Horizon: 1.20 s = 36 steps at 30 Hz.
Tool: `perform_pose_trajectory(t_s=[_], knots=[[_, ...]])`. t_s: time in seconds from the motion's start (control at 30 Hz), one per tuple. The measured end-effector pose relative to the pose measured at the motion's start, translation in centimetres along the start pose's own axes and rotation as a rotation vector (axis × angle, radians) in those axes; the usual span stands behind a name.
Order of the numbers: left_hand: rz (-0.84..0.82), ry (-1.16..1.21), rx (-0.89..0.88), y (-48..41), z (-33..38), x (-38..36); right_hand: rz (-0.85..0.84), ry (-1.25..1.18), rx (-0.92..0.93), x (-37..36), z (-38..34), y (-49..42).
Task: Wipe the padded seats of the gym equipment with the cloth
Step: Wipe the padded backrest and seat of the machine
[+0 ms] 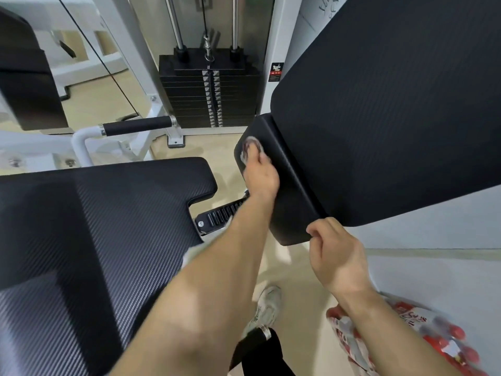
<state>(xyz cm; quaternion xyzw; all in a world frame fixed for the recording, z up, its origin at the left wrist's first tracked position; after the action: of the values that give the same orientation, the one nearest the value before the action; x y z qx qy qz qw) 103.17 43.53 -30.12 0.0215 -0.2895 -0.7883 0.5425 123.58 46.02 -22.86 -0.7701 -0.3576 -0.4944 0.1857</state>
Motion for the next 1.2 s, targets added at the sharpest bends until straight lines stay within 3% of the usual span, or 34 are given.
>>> perform_pose_trajectory(t_s=[0.1, 0.2, 0.4, 0.5, 0.67, 0.8, 0.9, 1.0, 1.2], knots=[[0.01, -0.036, 0.008, -1.3, 0.6, -0.1, -0.001, -0.009, -0.007, 0.1, 1.2, 0.0], [0.038, -0.111, -0.176, 3.0, -0.6, -0.7, 0.006, -0.015, -0.011, 0.4, 1.8, 0.1], [-0.261, -0.215, -0.563, 15.2, -7.3, -3.4, 0.019, -0.003, -0.01, 1.3, 1.4, 0.3], [-0.245, -0.213, -0.534, 13.4, -6.8, -3.8, 0.044, -0.017, -0.004, 1.5, 1.2, -0.2], [0.039, -0.186, -0.42, 0.3, 1.5, -0.9, 0.131, -0.076, 0.142, 1.2, -0.6, -1.1], [-0.031, -0.244, -0.525, -6.5, 6.0, -0.2, 0.185, -0.121, 0.228, 1.5, -1.5, -2.2], [-0.032, -0.276, -0.625, -5.0, 6.7, -0.2, 0.22, -0.113, 0.253, 1.9, -1.2, -2.6], [-0.023, -0.28, -0.595, -1.5, 4.7, -0.1, 0.226, -0.105, 0.249, 2.2, -0.8, -2.3], [-0.167, -0.332, -0.604, 8.6, -2.2, -2.8, 0.171, -0.111, 0.111, 2.5, 0.0, -0.2]])
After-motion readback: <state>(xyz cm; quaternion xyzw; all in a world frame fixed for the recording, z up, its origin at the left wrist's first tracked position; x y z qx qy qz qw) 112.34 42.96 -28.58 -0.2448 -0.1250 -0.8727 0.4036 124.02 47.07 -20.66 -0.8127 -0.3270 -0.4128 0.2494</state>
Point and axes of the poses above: each hand's wrist, its own y-axis away from the middle knuckle, its own x-axis out of the back of the hand, z = x × y, the point moved 7 cm from there along -y, towards the middle knuckle, and after that the axes turned 4 degrees about -y, right-handed, at the moved point
